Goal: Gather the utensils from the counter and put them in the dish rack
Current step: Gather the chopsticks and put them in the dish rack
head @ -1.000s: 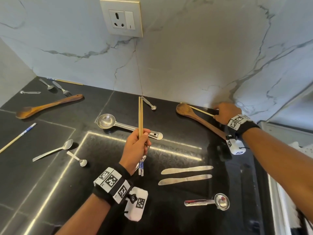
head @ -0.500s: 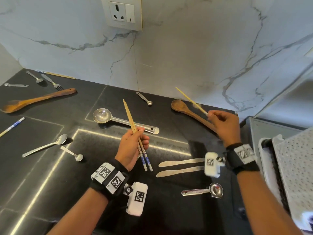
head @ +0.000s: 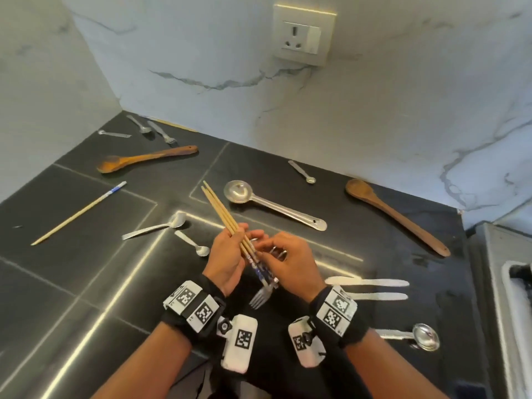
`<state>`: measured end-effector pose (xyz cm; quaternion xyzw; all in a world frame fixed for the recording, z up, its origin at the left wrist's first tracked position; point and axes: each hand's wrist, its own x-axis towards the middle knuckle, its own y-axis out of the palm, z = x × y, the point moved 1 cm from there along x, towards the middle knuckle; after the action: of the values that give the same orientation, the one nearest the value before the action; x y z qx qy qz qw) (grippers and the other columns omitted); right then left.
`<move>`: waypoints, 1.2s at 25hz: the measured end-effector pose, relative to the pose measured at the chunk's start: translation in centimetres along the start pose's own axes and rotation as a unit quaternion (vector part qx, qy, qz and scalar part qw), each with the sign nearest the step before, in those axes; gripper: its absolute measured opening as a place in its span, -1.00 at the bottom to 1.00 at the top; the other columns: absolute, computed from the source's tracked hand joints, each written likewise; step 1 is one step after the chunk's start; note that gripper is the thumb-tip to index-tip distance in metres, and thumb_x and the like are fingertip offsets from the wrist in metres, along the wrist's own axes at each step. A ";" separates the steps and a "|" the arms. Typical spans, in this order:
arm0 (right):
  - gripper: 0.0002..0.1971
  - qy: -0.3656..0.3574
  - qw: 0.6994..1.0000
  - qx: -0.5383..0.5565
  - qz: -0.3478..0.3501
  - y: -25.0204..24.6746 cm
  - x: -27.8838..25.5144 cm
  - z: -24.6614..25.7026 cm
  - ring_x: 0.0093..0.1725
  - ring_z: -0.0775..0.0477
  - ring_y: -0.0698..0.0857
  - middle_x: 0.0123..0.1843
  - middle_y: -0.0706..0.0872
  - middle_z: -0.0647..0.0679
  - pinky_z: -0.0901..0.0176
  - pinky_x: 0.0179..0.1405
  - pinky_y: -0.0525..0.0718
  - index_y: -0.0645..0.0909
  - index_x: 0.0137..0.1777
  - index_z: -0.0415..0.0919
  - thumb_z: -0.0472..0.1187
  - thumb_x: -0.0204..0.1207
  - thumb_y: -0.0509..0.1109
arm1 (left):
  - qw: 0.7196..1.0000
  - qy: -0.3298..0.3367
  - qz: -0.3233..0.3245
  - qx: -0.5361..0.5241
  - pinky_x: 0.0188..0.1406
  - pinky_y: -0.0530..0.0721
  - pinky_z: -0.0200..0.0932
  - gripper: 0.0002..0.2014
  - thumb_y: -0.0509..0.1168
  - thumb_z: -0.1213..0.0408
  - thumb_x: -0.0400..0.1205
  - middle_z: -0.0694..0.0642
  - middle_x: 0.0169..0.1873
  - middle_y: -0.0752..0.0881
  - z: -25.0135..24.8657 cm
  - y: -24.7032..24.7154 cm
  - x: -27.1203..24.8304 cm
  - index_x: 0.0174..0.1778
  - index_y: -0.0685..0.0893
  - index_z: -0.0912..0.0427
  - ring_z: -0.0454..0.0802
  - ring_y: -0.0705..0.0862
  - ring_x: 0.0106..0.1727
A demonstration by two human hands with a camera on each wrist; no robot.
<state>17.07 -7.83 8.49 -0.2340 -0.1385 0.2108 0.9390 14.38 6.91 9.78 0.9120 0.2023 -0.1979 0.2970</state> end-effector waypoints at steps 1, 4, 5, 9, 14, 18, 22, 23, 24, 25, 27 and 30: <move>-0.86 -0.009 1.000 0.000 0.018 1.1 0.6 0.5 -0.12 0.17 0.74 -0.13 0.81 0.09 0.45 -0.09 0.61 0.85 0.00 -0.05 -0.22 0.45 0.58 | 1.000 0.006 -0.021 -0.002 0.07 0.74 0.20 -0.84 0.02 0.33 0.81 0.32 -0.16 0.74 -1.1 -1.9 -0.3 0.12 0.50 0.26 0.20 0.81 -0.13; -0.90 -0.003 0.997 0.001 0.081 4.3 2.8 1.7 -0.15 0.15 0.76 -0.14 0.83 0.14 0.30 -0.08 0.69 0.84 -0.03 0.00 -0.16 0.48 0.55 | 0.995 0.025 -0.093 -0.017 -0.04 0.74 0.11 -0.84 0.00 0.35 0.81 0.24 -0.30 0.66 -4.3 -7.6 -1.2 0.09 0.50 0.23 0.13 0.79 -0.25; -0.90 0.003 0.994 -0.014 0.110 5.4 3.7 2.1 -0.16 0.14 0.76 -0.14 0.84 0.14 0.27 -0.08 0.71 0.83 -0.03 0.02 -0.14 0.49 0.55 | 0.993 0.031 -0.114 -0.019 -0.05 0.74 0.10 -0.83 0.00 0.35 0.81 0.22 -0.32 0.65 -5.3 -9.6 -1.5 0.11 0.50 0.23 0.11 0.78 -0.27; -0.90 -0.014 0.982 -0.064 0.176 10.1 8.8 4.1 -0.25 0.20 0.70 -0.20 0.79 0.20 0.34 -0.13 0.61 0.84 -0.03 0.01 -0.13 0.49 0.53 | 0.983 0.040 -0.174 -0.033 0.01 0.68 0.08 -0.80 -0.01 0.37 0.81 0.19 -0.34 0.58 -8.8 -16.0 -2.6 0.02 0.52 0.21 0.10 0.67 -0.26; -0.81 -0.151 0.931 -0.206 0.259 21.2 19.2 8.6 -0.01 -0.04 0.74 0.03 0.81 -0.01 0.06 0.11 0.67 0.80 0.11 -0.01 -0.16 0.53 0.46 | 0.971 0.043 -0.224 -0.068 0.06 0.69 0.11 -0.80 0.01 0.35 0.80 0.19 -0.34 0.61 -11.5 -23.1 -3.2 0.02 0.54 0.22 0.12 0.70 -0.23; -0.56 -0.214 0.855 -0.325 0.343 30.9 27.1 11.4 0.38 -0.27 0.63 0.38 0.68 -0.18 -0.09 0.44 0.54 0.65 0.41 -0.04 -0.14 0.51 0.44 | 0.965 0.050 -0.240 -0.098 0.11 0.70 0.14 -0.81 0.03 0.34 0.79 0.22 -0.31 0.68 -13.4 -26.7 -3.6 0.11 0.55 0.24 0.16 0.77 -0.18; -0.53 -0.183 0.823 -0.402 0.358 35.6 30.0 12.1 0.44 -0.27 0.54 0.43 0.58 -0.11 -0.17 0.36 0.58 0.57 0.49 0.00 -0.06 0.57 0.42 | 0.959 0.069 -0.250 -0.116 0.16 0.69 0.15 -0.85 0.10 0.33 0.77 0.24 -0.29 0.69 -14.9 -29.2 -4.5 0.09 0.56 0.24 0.18 0.77 -0.15; -0.61 -0.176 0.825 -0.410 0.348 36.0 30.2 12.0 0.39 -0.25 0.57 0.37 0.62 -0.09 -0.16 0.29 0.62 0.64 0.40 0.02 -0.05 0.56 0.42 | 0.958 0.071 -0.254 -0.116 0.17 0.69 0.16 -0.86 0.12 0.33 0.77 0.24 -0.28 0.69 -15.0 -29.8 -4.7 0.10 0.57 0.24 0.18 0.78 -0.14; -0.71 -0.172 0.828 -0.414 0.336 36.1 30.3 12.0 0.32 -0.24 0.62 0.27 0.67 -0.08 -0.13 0.20 0.67 0.71 0.26 0.03 -0.05 0.55 0.42 | 0.957 0.072 -0.255 -0.116 0.19 0.69 0.16 -0.87 0.14 0.33 0.76 0.24 -0.27 0.70 -15.1 -30.1 -4.7 0.11 0.57 0.24 0.18 0.78 -0.13; -0.81 -0.167 0.829 -0.420 0.330 35.9 30.0 12.1 0.24 -0.24 0.68 0.18 0.73 -0.07 -0.07 0.10 0.69 0.76 0.12 0.04 -0.07 0.54 0.41 | 0.957 0.071 -0.257 -0.116 0.20 0.68 0.17 -0.87 0.15 0.33 0.76 0.23 -0.27 0.70 -15.0 -30.3 -4.6 0.13 0.56 0.25 0.17 0.78 -0.13; -0.86 -0.154 0.831 -0.422 0.326 35.0 29.3 11.8 0.08 -0.23 0.76 0.04 0.79 -0.05 0.01 -0.05 0.68 0.78 -0.03 0.04 -0.07 0.52 0.39 | 0.957 0.065 -0.257 -0.119 0.20 0.68 0.17 -0.87 0.16 0.34 0.75 0.23 -0.28 0.70 -14.9 -30.2 -4.1 0.15 0.56 0.25 0.17 0.78 -0.14; -0.84 -0.092 0.898 -0.310 0.298 32.1 28.2 11.2 -0.05 -0.12 0.79 -0.08 0.85 0.03 0.02 -0.05 0.75 0.83 -0.11 0.04 -0.04 0.46 0.41 | 0.958 0.058 -0.252 -0.120 0.19 0.69 0.15 -0.91 0.20 0.34 0.73 0.22 -0.27 0.70 -15.2 -29.2 -2.3 0.10 0.58 0.22 0.17 0.80 -0.13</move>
<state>27.04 35.18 6.63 -0.5235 -0.2060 0.4476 0.6951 1.90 37.38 8.74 0.7987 0.4652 -0.1871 0.3326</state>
